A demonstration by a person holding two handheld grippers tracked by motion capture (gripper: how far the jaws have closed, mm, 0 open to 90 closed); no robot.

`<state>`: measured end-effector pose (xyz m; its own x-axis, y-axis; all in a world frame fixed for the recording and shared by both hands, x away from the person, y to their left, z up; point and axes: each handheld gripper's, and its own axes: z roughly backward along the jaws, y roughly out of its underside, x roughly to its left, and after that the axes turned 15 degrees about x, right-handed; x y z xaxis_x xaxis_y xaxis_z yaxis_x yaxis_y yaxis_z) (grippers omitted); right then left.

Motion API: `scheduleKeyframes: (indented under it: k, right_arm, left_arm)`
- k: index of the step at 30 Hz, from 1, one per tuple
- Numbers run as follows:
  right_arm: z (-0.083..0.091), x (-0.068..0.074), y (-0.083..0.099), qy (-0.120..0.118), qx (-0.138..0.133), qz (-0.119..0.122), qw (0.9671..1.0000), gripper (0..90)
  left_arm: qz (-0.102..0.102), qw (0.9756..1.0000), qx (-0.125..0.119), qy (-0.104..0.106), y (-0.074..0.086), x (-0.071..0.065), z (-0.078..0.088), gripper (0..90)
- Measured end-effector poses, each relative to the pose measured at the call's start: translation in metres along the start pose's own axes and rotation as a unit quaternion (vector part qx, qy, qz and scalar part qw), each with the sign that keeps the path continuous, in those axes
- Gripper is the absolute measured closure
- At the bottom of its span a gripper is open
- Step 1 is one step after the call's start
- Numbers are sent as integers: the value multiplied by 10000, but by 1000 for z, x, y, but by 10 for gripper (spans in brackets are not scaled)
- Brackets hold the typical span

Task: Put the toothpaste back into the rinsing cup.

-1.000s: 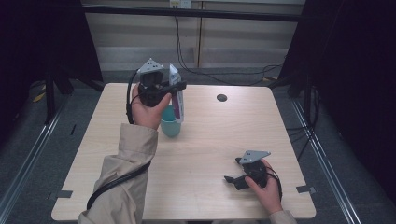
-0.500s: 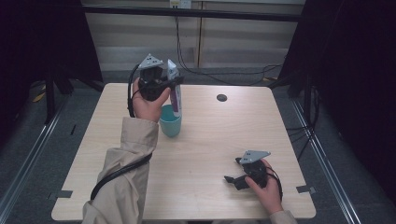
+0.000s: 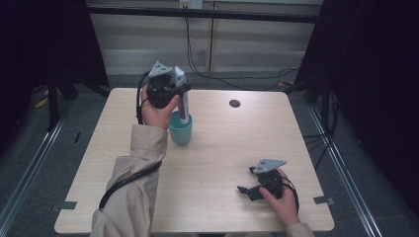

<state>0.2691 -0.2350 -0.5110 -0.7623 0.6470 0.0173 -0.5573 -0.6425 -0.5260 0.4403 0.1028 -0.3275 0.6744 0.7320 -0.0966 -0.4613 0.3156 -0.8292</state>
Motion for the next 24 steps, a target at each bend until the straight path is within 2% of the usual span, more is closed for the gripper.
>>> scheduleKeyframes:
  k: [8, 24]
  right_arm:
    - [0, 0, 0, -11, 10, -1, 10000, 131]
    - [0, 1, 0, -33, 20, 25, 10000, 132]
  left_arm:
    - [55, 9998, -1, -169, 18, 5, -8, 756]
    - [127, 9994, 219, -253, 52, 4, -28, 754]
